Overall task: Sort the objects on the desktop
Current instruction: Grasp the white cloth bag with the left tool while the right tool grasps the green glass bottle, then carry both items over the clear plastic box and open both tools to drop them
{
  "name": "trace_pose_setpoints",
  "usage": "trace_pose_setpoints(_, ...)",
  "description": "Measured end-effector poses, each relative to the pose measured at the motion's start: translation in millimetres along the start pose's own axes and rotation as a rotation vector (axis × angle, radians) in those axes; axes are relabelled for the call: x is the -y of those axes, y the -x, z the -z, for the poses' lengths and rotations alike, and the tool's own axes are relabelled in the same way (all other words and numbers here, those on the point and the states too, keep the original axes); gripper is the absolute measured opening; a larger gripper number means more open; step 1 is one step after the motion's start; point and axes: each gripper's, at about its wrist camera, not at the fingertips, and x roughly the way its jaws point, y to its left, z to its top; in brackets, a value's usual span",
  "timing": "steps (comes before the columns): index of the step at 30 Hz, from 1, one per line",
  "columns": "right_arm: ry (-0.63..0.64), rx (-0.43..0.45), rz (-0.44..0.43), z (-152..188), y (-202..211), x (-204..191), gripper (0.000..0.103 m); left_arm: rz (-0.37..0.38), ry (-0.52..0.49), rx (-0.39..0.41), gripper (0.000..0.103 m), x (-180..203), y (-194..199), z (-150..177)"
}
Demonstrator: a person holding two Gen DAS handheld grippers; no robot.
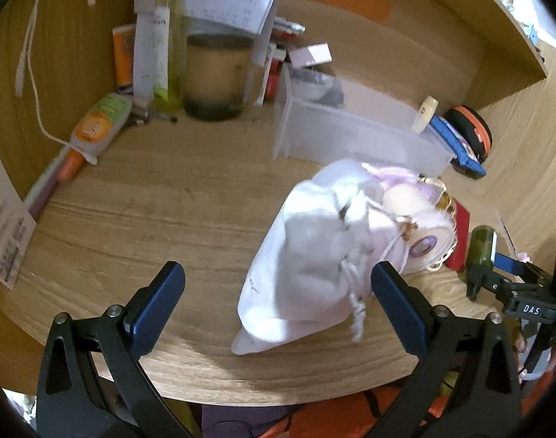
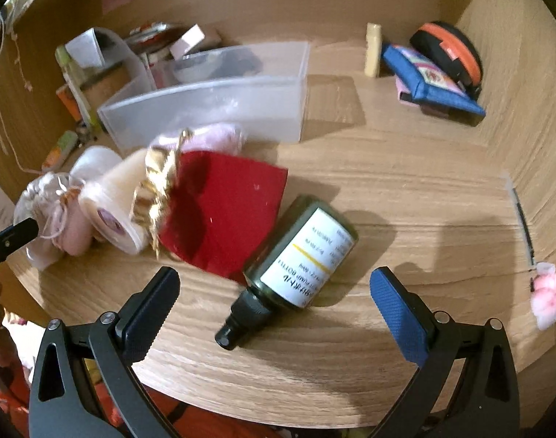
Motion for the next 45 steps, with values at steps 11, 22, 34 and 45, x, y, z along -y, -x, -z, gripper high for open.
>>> trace_pose_setpoints(11, -0.050, -0.008, -0.006, -3.9, -17.4, 14.5, 0.097, 0.060, 0.061, -0.058, 0.103, -18.7, -28.7, -3.8)
trace_pose_setpoints(22, -0.055, 0.018, 0.010, -5.1, -14.4, 21.9, 0.061, 0.064, 0.061, -0.038, 0.058, -21.0, -33.0, -7.2)
trace_pose_setpoints(34, -0.064, 0.137, -0.008, -19.9, 15.5, 25.1, 0.061, -0.065, 0.015, 0.080, 0.027, -16.7, -15.2, -16.9)
trace_pose_setpoints(45, 0.035, 0.241, -0.035, -59.4, 35.6, 6.1, 0.061, -0.065, -0.049, 0.157, 0.026, -3.8, 0.9, -50.7)
